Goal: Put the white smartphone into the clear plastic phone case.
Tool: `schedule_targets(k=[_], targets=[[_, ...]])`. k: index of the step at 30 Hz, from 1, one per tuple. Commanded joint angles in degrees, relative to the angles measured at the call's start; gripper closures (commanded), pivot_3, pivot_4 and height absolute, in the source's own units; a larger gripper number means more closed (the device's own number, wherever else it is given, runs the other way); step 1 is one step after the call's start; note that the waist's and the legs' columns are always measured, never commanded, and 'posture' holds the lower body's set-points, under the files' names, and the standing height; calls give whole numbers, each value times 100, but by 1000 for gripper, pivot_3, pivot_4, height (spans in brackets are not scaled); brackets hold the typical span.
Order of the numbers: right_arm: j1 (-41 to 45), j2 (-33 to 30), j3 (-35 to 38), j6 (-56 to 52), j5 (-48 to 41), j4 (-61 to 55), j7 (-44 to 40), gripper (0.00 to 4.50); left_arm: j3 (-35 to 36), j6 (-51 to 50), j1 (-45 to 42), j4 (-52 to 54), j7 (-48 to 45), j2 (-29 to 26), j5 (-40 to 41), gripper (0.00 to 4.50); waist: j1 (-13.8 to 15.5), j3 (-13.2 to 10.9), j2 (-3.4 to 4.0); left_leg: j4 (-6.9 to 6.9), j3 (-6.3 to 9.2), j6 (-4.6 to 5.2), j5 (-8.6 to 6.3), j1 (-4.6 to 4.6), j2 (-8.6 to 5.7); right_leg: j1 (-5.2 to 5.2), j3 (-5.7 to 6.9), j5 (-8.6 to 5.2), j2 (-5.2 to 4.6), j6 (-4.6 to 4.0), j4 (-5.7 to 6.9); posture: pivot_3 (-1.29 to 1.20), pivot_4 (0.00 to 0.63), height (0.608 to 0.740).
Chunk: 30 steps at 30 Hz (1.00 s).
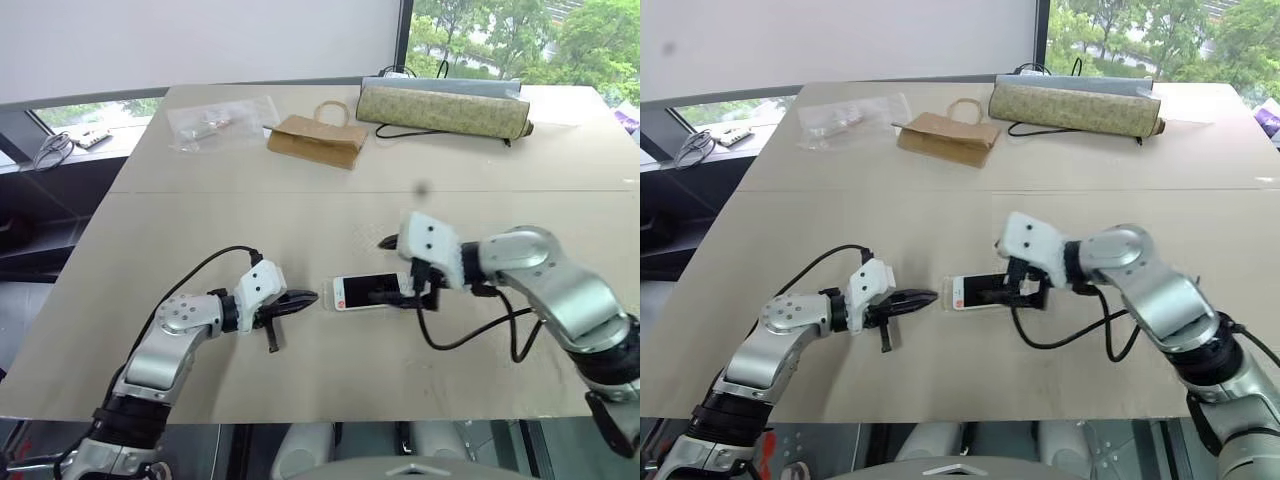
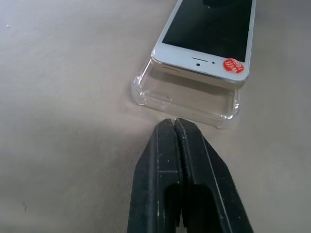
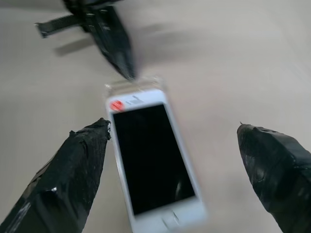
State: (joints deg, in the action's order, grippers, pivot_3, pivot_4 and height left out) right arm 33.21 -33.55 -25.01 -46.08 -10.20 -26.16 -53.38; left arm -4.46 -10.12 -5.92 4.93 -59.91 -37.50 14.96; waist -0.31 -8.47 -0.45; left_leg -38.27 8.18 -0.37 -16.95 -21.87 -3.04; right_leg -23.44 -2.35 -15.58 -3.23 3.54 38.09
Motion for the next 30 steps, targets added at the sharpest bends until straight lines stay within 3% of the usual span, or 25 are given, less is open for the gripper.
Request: schedule_targets(k=[1,7,8,11,15,17,30], targets=[[265,370,-174,410,173,490,176,0,-68,-82,0,73,-23,44,65,4457,-12,0,0,-1,0,0,0,0,-1,0,0,0,0,0,1,0,150,740],[519,886,-361,892,433,1339,300,0,-43,-92,11,117,-10,16,60,4457,-28,1,1,0,7,0,0,0,-2,-5,4,0,1,0,1,0,150,740],[496,919,-335,892,407,1346,285,250,-29,-102,20,143,-1,7,67,4489,-28,0,1,0,7,-1,0,0,-2,-5,5,0,0,0,0,0,150,740],[408,930,-211,789,247,1207,177,1267,12,-126,59,195,19,-20,90,4500,-35,1,2,0,7,-1,0,-2,-3,-7,3,0,0,0,0,0,150,740],[300,879,37,597,-94,988,54,3521,34,-149,117,250,36,-53,113,4500,-50,1,2,1,7,-1,0,-2,-3,-7,2,0,0,0,0,0,150,740],[245,789,120,514,-289,876,-104,4440,41,-165,135,275,42,-62,122,4500,-50,1,2,1,7,-1,0,-2,-3,-6,1,0,0,0,1,0,150,740],[-18,744,-200,1282,-141,1527,-402,4440,55,-265,153,378,71,-56,150,4500,-64,1,2,6,5,-1,0,-1,-2,-7,-3,0,1,0,0,0,150,740]])
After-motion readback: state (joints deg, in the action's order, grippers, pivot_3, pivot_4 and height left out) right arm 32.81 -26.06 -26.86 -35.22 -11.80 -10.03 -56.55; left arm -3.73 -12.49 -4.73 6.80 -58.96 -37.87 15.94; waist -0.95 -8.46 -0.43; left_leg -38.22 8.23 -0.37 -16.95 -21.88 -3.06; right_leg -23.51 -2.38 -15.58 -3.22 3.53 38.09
